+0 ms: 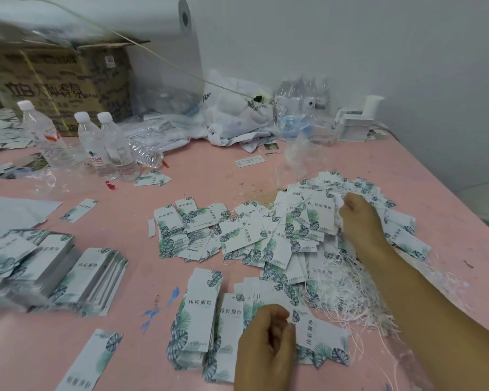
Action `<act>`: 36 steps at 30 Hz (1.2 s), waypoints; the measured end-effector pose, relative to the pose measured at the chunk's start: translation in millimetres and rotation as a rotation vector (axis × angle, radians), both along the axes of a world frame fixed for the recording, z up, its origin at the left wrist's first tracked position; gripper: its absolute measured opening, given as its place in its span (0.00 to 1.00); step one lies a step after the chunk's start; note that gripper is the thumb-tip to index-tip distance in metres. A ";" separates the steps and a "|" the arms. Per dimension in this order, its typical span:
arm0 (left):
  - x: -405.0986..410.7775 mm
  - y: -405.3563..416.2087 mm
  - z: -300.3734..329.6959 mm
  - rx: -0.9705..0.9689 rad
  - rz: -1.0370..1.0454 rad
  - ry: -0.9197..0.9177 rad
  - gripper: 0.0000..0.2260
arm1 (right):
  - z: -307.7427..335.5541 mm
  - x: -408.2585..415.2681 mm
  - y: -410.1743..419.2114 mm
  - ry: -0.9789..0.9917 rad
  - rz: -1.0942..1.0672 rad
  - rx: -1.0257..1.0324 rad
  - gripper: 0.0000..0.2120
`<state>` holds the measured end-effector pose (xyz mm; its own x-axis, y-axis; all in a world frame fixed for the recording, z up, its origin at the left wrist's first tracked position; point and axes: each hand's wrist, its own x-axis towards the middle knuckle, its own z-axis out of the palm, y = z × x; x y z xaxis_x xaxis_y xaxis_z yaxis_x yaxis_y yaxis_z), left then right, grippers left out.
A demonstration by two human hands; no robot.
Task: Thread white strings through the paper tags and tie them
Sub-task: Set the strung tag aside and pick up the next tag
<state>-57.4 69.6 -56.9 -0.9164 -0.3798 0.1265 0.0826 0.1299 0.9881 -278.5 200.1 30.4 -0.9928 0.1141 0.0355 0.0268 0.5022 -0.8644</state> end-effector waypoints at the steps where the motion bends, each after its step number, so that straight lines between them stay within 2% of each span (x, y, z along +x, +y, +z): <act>1: -1.0 -0.1 -1.0 0.035 0.021 0.003 0.16 | 1.8 13.1 2.5 0.042 0.013 -0.017 0.18; 3: -3.6 1.1 -1.9 0.100 0.072 0.004 0.19 | 2.5 49.0 8.1 0.111 0.127 -0.038 0.17; 5: -6.1 3.4 0.4 0.173 0.138 0.029 0.19 | -7.0 92.0 12.7 0.067 0.296 0.014 0.12; 8: -8.2 2.9 -1.1 0.238 0.168 0.037 0.20 | -34.2 147.3 12.7 -0.025 0.506 0.266 0.12; 9: -8.0 1.6 -3.6 0.242 0.163 0.026 0.21 | -43.6 156.6 12.3 -0.014 0.540 0.384 0.13; 11: -7.1 -0.3 -6.6 0.282 0.159 0.010 0.19 | -57.4 163.0 14.2 0.013 0.574 0.580 0.22; 13: -5.6 -0.4 -7.0 0.278 0.161 -0.001 0.16 | -58.8 162.2 15.1 0.018 0.558 0.655 0.23; 15: -2.6 -0.3 -3.6 0.183 0.150 0.013 0.15 | -56.8 161.6 16.2 0.034 0.539 0.653 0.20; 19: 3.3 -0.1 4.2 0.042 0.135 0.038 0.13 | -51.3 162.3 19.4 -0.024 0.480 0.502 0.14; 22: 5.2 0.9 6.0 0.020 0.120 0.036 0.12 | -46.3 158.4 22.9 -0.070 0.413 0.263 0.07; 24: 5.0 0.6 4.5 0.023 0.104 0.038 0.12 | -43.8 155.0 25.2 -0.055 0.332 0.090 0.07; 28: 4.8 0.5 2.6 0.164 0.002 0.021 0.08 | -44.1 156.0 22.5 -0.142 0.188 -0.275 0.07; 31: 2.2 -2.0 0.5 0.318 -0.103 0.001 0.20 | -47.7 166.7 5.5 -0.277 0.202 -0.616 0.09; 33: 0.7 -2.1 2.6 0.405 -0.197 -0.017 0.23 | -50.7 173.5 -7.4 -0.285 0.254 -0.599 0.08; 36: -2.5 2.0 3.9 0.709 -0.259 -0.115 0.12 | -54.0 179.5 -20.5 -0.177 0.322 -0.314 0.06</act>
<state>-59.9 71.6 -53.0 -0.9799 -0.1060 -0.1693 -0.0844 -0.5484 0.8320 -98.9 179.7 -23.7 -0.9671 -0.2220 -0.1245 0.0736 0.2245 -0.9717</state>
